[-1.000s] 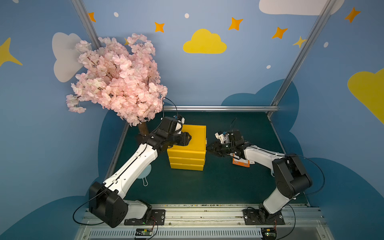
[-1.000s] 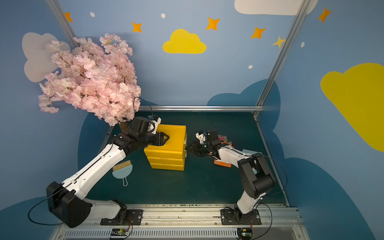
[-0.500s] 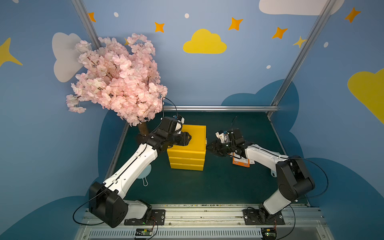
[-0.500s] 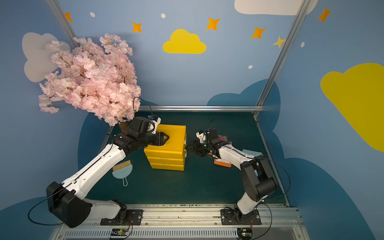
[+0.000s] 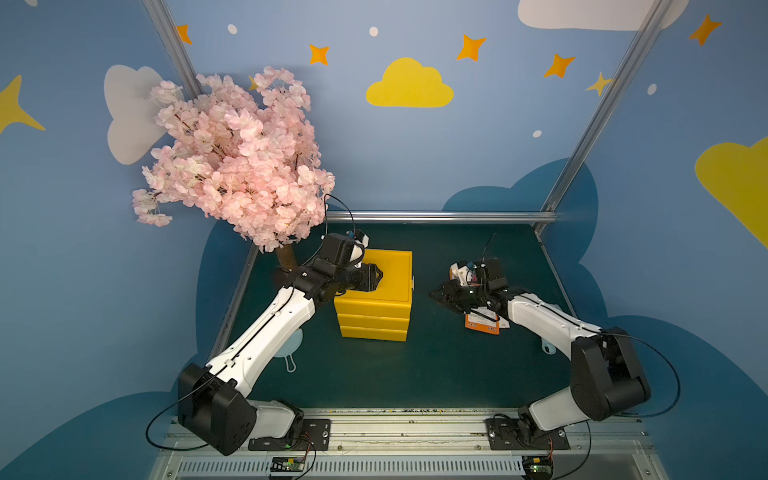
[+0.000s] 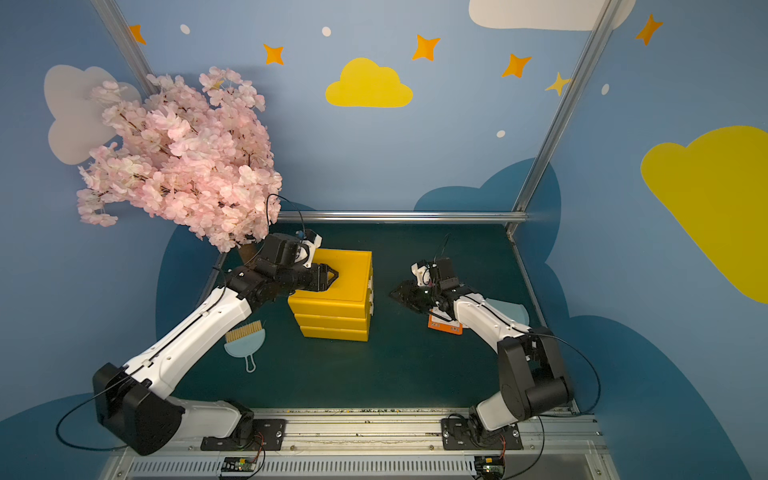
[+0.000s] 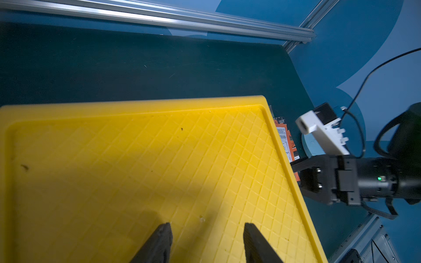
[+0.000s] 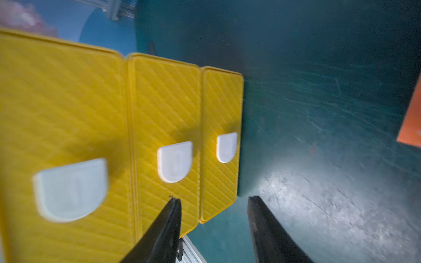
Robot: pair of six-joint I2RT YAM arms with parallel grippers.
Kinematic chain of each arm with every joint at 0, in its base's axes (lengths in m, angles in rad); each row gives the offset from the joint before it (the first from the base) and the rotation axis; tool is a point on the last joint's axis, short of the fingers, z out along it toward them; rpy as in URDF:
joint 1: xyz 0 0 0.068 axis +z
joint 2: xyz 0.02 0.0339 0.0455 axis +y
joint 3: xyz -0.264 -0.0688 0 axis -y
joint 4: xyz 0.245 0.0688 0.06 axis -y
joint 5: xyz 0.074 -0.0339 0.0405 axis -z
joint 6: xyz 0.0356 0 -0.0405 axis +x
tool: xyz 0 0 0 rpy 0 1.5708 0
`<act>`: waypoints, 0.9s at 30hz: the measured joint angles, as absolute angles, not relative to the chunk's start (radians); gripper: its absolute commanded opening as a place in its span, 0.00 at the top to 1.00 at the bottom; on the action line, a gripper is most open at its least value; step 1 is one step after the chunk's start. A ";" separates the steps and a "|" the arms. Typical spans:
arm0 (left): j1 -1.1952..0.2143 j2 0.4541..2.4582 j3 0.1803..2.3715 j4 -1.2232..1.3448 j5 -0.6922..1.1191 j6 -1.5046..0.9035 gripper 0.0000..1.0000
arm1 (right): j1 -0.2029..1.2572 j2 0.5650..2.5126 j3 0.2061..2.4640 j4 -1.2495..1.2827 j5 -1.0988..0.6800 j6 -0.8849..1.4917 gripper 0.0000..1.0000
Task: Take the seed bags out of the drawer
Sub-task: Open the drawer in the storage box.
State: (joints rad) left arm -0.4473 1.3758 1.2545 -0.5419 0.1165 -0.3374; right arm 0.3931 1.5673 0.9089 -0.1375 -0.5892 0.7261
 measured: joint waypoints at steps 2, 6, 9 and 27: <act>-0.447 1.376 1.255 -0.542 0.117 -0.337 0.44 | 0.405 1.637 0.903 -0.123 -0.592 0.736 0.56; -0.447 1.376 1.255 -0.542 0.117 -0.337 0.44 | 0.451 1.735 0.904 -0.084 -0.601 0.757 0.57; -0.447 1.377 1.255 -0.542 0.117 -0.337 0.43 | 0.480 1.765 0.912 -0.061 -0.606 0.773 0.56; -0.445 1.382 1.261 -0.545 0.122 -0.337 0.44 | 0.508 1.806 1.001 -0.027 -0.610 0.782 0.56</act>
